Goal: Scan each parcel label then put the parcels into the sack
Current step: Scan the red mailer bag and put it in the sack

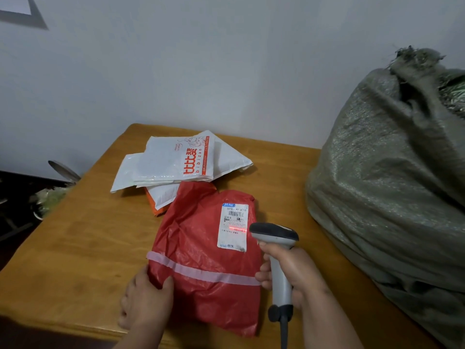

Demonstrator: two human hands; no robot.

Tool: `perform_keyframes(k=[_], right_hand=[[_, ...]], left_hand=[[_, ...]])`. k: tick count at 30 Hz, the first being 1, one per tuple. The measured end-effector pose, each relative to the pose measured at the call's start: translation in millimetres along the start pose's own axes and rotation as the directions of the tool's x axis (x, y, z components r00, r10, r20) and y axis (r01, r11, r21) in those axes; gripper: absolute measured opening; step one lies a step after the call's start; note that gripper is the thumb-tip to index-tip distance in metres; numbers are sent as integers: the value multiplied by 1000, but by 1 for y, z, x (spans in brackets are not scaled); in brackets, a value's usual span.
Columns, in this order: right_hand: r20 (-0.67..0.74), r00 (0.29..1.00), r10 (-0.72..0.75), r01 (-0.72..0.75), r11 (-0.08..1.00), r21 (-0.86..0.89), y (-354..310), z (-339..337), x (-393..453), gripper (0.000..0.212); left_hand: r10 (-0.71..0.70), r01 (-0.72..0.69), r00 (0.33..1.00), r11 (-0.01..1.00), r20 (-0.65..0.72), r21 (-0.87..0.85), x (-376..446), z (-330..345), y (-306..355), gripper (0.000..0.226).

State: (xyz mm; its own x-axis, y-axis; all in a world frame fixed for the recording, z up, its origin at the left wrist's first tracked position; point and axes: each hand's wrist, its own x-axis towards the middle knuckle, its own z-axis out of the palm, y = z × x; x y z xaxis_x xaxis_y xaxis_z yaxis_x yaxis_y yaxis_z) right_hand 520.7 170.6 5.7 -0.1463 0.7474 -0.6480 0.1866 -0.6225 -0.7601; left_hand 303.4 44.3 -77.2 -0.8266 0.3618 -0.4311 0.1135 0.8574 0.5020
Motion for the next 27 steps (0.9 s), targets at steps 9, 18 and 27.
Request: perform_keyframes(k=[9,18,27], right_hand=[[-2,1000,2,-2,1000,12,0,-2,1,34],[8,1000,8,-8,1000,-10,0,-3,2,34],[-17,1000,23,-23,1000,21,4,-4,10,29]], left_hand=[[-11,11,1000,1000,2,13,0,1,2,72],[1,-1,1000,1000,3,11,1,0,2,71],[40,-39,999,999,-20,23,4,-3,5,71]])
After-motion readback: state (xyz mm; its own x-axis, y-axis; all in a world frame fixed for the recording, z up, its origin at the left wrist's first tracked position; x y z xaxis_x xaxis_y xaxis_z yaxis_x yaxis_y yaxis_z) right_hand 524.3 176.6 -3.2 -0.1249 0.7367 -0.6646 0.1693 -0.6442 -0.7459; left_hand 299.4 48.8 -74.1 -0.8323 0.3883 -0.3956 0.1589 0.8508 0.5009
